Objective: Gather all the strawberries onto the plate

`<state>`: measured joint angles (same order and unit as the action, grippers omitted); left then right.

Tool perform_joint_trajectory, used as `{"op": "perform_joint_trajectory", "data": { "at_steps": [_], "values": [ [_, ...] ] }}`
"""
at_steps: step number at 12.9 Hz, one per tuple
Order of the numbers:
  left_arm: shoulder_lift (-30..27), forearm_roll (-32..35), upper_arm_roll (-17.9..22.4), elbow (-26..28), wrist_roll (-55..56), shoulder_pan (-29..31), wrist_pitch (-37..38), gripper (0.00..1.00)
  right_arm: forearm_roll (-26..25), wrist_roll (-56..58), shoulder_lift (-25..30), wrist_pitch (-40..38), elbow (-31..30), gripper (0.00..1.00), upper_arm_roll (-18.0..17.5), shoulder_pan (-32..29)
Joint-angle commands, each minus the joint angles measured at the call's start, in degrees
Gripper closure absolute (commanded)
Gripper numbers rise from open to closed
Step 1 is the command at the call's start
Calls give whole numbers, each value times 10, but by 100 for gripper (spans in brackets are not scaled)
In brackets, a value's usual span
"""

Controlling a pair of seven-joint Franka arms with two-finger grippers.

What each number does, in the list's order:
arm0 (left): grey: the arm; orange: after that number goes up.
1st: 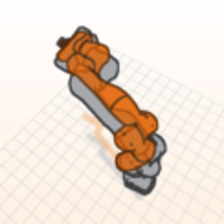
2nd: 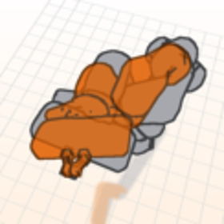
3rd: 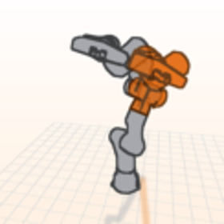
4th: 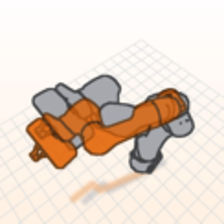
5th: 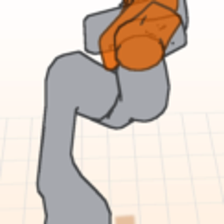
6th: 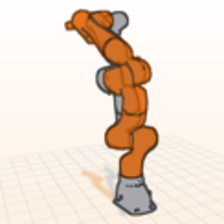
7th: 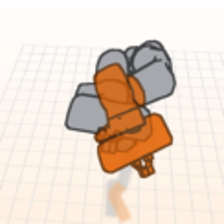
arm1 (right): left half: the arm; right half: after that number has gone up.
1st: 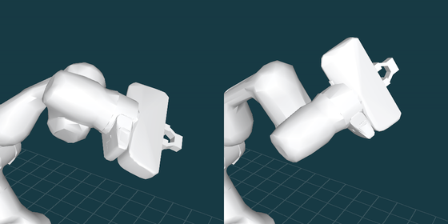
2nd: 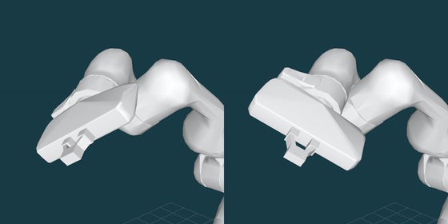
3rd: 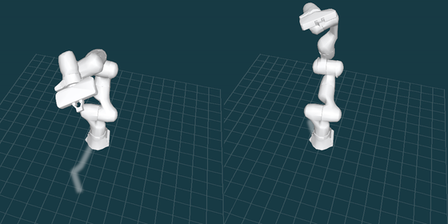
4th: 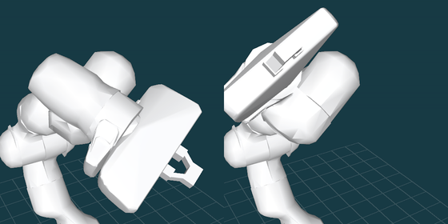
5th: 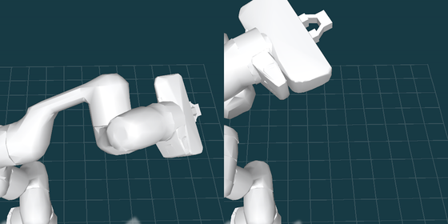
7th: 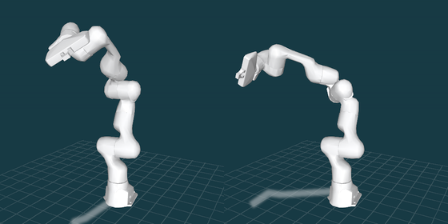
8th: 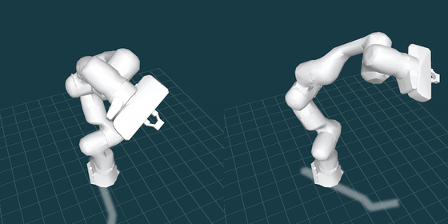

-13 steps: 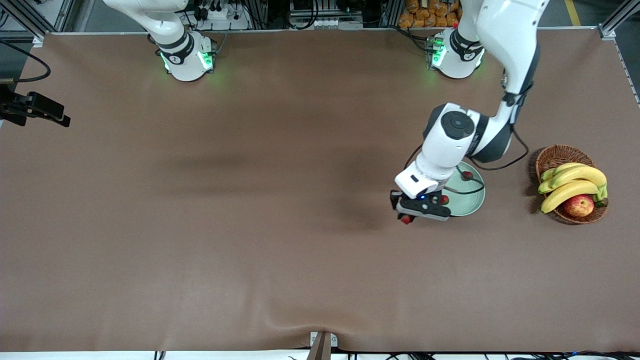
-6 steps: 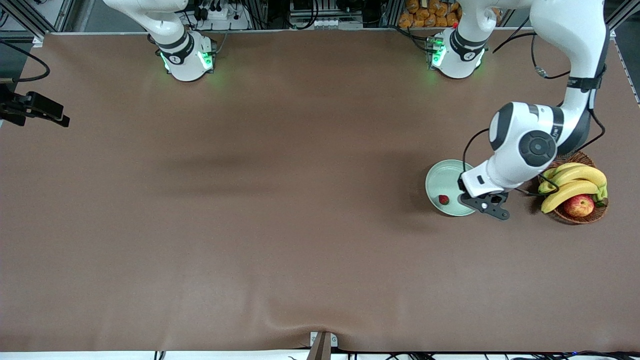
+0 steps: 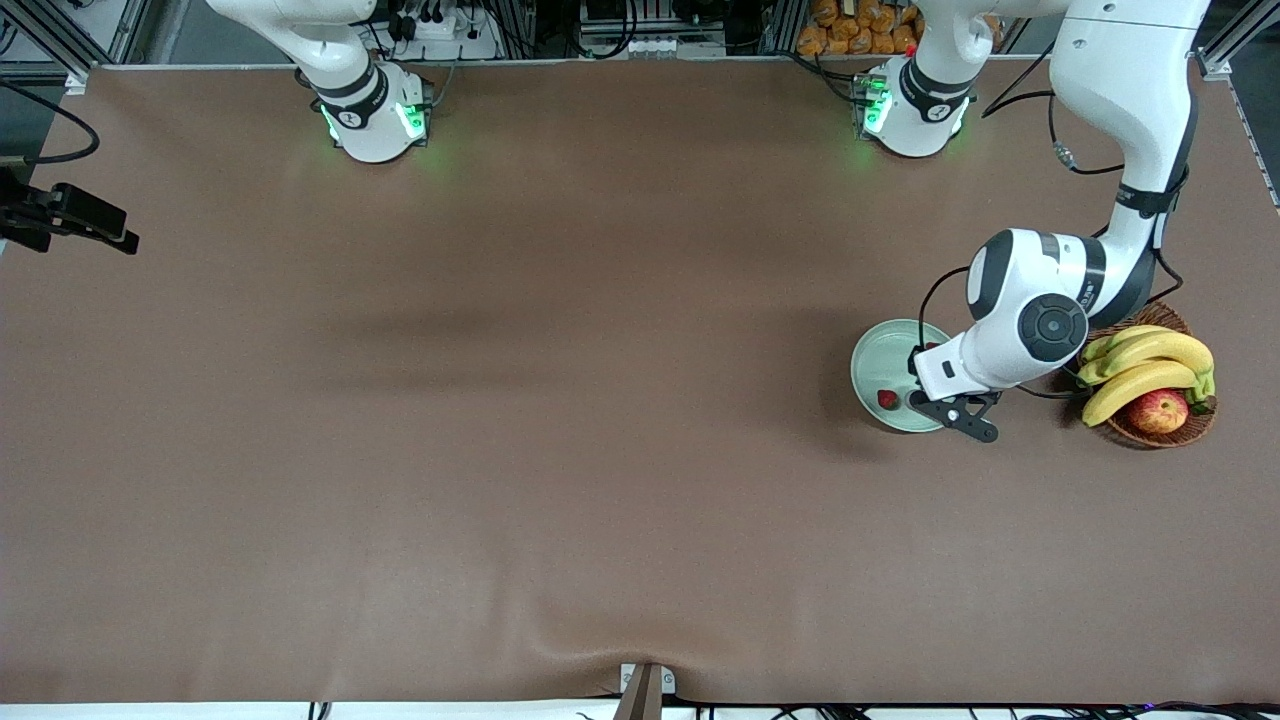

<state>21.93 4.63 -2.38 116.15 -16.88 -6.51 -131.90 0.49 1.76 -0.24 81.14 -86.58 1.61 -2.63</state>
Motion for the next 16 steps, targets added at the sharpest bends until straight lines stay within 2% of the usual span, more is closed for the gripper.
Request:
{"op": "perform_joint_trajectory", "data": {
  "at_steps": [1, 2, 5, 7, 10, 13, 16],
  "values": [
    [-36, 5, 0, -52, 11, -3, 72, 0, 8, -7, 2, -1, 5, 0, -5, -9],
    [-45, 5, -2, -94, 19, -4, 134, 0, 9, -7, 3, -1, 5, 0, -5, -9],
    [-52, 6, -3, -268, 15, 3, 342, 0, 9, -7, 3, -1, 5, 0, -5, -9],
    [-79, 3, -3, -332, 13, 5, 417, 0, 8, -7, 3, -1, 5, 0, -5, -9],
    [-130, -22, -1, -334, 12, 20, 427, 0, 8, -7, 2, -1, 5, 0, -5, -9],
    [-136, -48, -1, -334, -2, 64, 430, 0, 8, -7, 2, -1, 5, 0, -5, -9],
    [-169, -43, 2, -324, 66, 67, 430, 0, 7, -7, 3, -1, 5, 0, -4, -9]
  ]
}}
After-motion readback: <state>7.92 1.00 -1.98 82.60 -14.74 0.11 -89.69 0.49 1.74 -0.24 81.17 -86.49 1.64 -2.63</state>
